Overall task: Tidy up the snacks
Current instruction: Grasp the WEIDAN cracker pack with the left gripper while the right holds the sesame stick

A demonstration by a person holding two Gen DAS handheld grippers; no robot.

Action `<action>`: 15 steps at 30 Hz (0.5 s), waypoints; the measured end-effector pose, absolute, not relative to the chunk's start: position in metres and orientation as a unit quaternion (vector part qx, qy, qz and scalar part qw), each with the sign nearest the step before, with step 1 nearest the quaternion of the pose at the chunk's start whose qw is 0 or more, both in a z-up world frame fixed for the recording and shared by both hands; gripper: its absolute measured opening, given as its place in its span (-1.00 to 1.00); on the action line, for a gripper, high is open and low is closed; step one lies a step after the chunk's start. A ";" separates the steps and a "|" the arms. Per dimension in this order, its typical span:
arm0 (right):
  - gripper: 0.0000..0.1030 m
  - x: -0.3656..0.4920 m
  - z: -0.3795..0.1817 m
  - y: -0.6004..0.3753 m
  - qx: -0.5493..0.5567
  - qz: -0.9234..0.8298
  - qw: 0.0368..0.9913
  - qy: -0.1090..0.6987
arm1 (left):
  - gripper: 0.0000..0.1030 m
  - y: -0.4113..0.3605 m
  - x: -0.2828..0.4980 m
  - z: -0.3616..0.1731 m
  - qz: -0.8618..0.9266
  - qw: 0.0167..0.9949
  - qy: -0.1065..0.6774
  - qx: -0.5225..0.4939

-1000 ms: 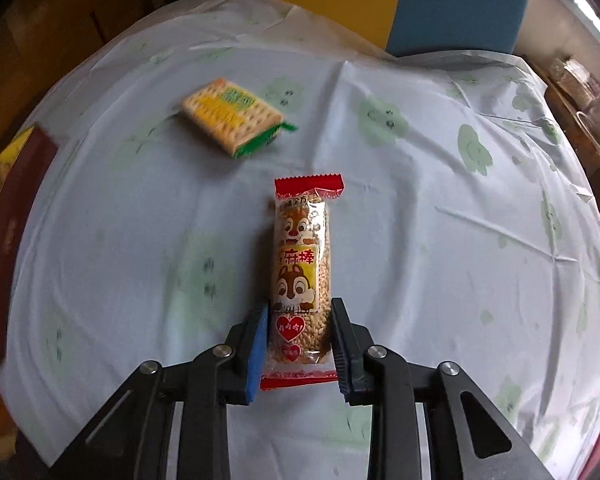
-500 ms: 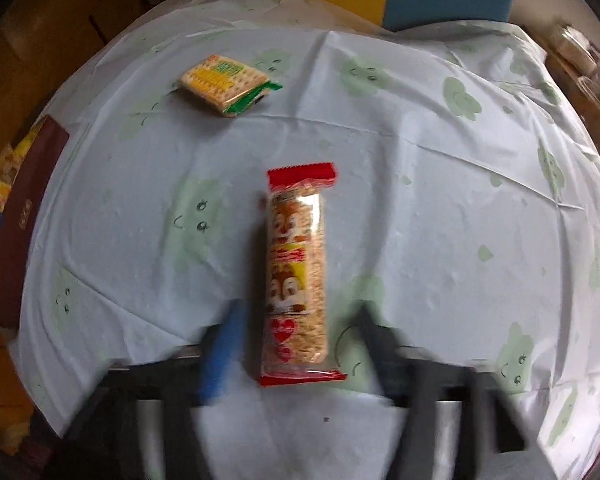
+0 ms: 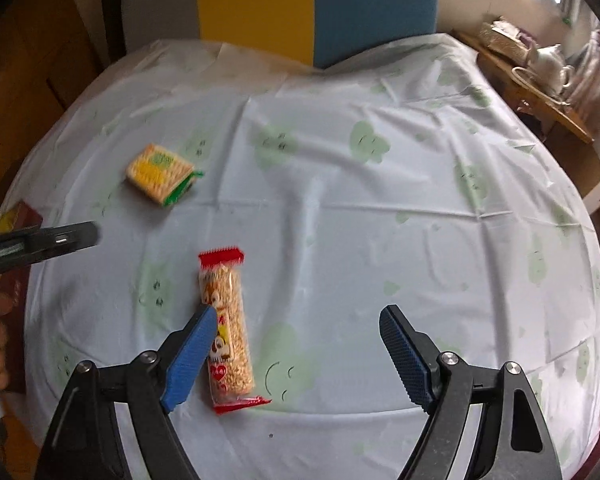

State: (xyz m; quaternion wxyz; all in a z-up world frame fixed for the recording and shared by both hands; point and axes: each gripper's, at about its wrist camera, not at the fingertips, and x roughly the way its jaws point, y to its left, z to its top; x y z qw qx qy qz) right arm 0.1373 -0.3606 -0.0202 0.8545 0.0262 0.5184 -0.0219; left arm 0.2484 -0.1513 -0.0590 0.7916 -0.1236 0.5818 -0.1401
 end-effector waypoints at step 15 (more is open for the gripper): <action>0.70 0.129 0.010 -0.360 0.061 -0.003 0.880 0.471 | 0.34 -0.197 0.327 -0.072 -0.081 0.796 0.591 -0.098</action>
